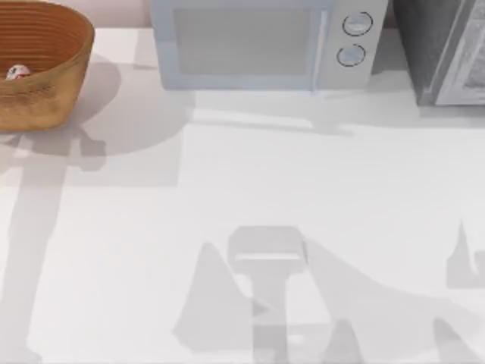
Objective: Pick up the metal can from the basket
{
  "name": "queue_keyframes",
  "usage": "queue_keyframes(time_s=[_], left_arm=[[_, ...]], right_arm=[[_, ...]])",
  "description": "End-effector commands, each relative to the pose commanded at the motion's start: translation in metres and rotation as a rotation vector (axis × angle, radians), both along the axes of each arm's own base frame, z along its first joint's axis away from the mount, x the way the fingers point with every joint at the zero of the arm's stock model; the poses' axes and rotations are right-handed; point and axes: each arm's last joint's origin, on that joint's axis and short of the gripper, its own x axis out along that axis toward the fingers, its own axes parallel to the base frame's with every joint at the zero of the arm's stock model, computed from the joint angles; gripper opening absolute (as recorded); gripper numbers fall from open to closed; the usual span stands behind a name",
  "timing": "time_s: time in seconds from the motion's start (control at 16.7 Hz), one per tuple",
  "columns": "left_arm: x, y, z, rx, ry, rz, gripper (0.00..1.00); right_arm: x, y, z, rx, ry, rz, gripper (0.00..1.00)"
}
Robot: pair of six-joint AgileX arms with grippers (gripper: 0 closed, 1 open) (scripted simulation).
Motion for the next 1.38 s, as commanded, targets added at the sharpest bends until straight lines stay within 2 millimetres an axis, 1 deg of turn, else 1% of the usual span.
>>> queue_keyframes(time_s=[0.12, 0.18, 0.24, 0.36, 0.42, 0.54, 0.66, 0.72, 0.9, 1.08, 1.2, 1.26, 1.38], left_arm=[[0.045, 0.005, 0.018, -0.002, 0.102, -0.005, 1.0], [0.069, 0.008, 0.022, -0.003, 0.154, -0.008, 1.0], [0.094, 0.01, 0.024, -0.005, 0.207, -0.011, 1.0], [0.142, 0.017, 0.018, -0.009, 0.313, -0.017, 1.0], [0.165, 0.02, 0.011, -0.012, 0.365, -0.02, 1.0], [0.207, 0.027, -0.01, -0.019, 0.467, -0.026, 1.0], [0.242, 0.033, -0.039, -0.026, 0.564, -0.032, 1.0], [0.255, 0.036, -0.055, -0.03, 0.61, -0.035, 1.0], [0.284, 0.044, -0.104, -0.043, 0.735, -0.043, 1.0], [0.298, 0.049, -0.144, -0.054, 0.827, -0.049, 1.0], [0.301, 0.051, -0.161, -0.059, 0.865, -0.052, 1.0], [0.302, 0.051, -0.165, -0.06, 0.875, -0.052, 1.0], [0.302, 0.051, -0.167, -0.061, 0.879, -0.053, 1.0]], right_arm=[[0.0, 0.0, 0.0, 0.0, 0.0, 0.0, 1.0], [0.0, 0.0, 0.0, 0.0, 0.0, 0.0, 1.0], [0.0, 0.0, 0.0, 0.0, 0.0, 0.0, 1.0], [0.0, 0.0, 0.0, 0.0, 0.0, 0.0, 1.0], [0.0, 0.0, 0.0, 0.0, 0.0, 0.0, 1.0], [0.0, 0.0, 0.0, 0.0, 0.0, 0.0, 1.0], [0.0, 0.0, 0.0, 0.0, 0.0, 0.0, 1.0], [0.0, 0.0, 0.0, 0.0, 0.0, 0.0, 1.0], [0.0, 0.0, 0.0, 0.0, 0.0, 0.0, 1.0], [0.0, 0.0, 0.0, 0.0, 0.0, 0.0, 1.0], [0.0, 0.0, 0.0, 0.0, 0.0, 0.0, 1.0], [0.0, 0.0, 0.0, 0.0, 0.0, 0.0, 1.0], [0.0, 0.0, 0.0, 0.0, 0.0, 0.0, 1.0]])
